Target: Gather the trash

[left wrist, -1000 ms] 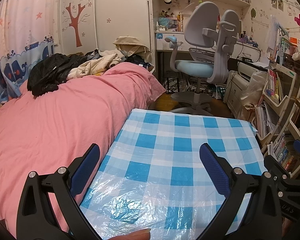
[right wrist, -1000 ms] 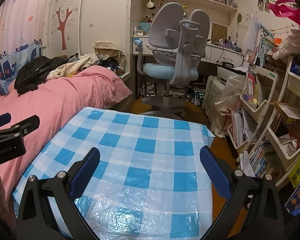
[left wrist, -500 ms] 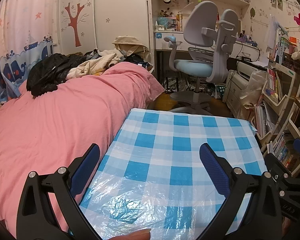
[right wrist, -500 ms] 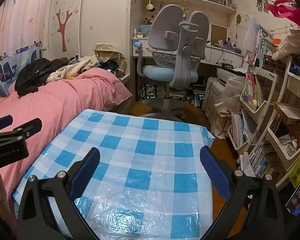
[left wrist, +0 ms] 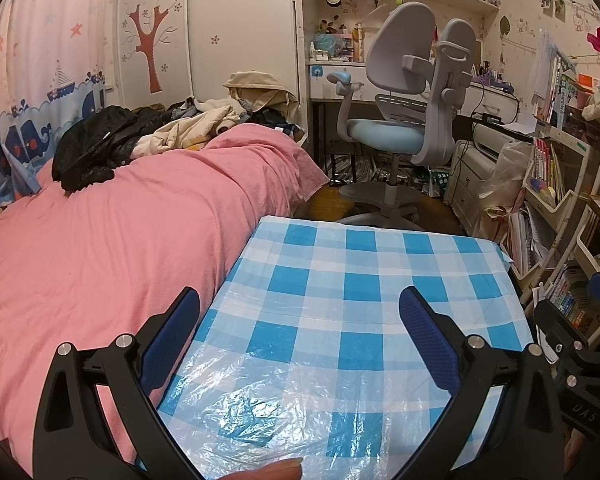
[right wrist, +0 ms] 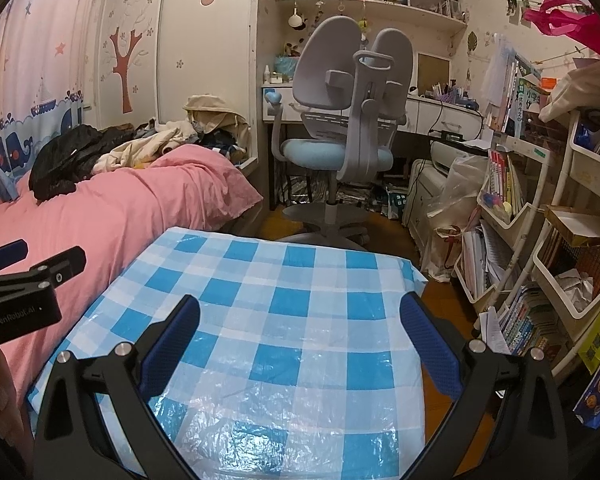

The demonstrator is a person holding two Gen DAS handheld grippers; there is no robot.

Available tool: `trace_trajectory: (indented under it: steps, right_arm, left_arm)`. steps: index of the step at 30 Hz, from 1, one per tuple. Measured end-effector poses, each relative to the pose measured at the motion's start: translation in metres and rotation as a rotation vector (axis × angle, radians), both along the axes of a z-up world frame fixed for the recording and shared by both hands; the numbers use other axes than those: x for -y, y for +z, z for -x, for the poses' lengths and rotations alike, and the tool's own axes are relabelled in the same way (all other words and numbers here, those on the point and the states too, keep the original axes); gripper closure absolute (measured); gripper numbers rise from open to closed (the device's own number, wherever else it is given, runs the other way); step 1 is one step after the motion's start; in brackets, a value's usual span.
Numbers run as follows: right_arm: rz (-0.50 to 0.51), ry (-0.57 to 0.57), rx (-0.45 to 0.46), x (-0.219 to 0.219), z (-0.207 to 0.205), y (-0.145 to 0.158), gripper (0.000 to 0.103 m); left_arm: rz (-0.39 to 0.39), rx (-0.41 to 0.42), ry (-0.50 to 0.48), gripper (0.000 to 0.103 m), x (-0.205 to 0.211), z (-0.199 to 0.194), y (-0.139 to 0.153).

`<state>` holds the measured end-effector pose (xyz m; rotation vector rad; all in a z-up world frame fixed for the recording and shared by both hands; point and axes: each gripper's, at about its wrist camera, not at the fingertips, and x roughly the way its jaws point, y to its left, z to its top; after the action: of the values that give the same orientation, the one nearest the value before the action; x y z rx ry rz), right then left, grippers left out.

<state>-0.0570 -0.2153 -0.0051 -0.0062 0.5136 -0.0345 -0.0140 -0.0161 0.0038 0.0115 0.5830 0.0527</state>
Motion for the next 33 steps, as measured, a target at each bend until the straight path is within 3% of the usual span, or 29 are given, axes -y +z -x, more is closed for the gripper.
trace_trajectory:
  steps: [33]
  right_arm:
    - [-0.003,-0.01,0.019,0.003,0.003,0.002,0.007]
  left_arm:
    - [-0.017,0.009,-0.034,0.007,0.013,0.002,0.006]
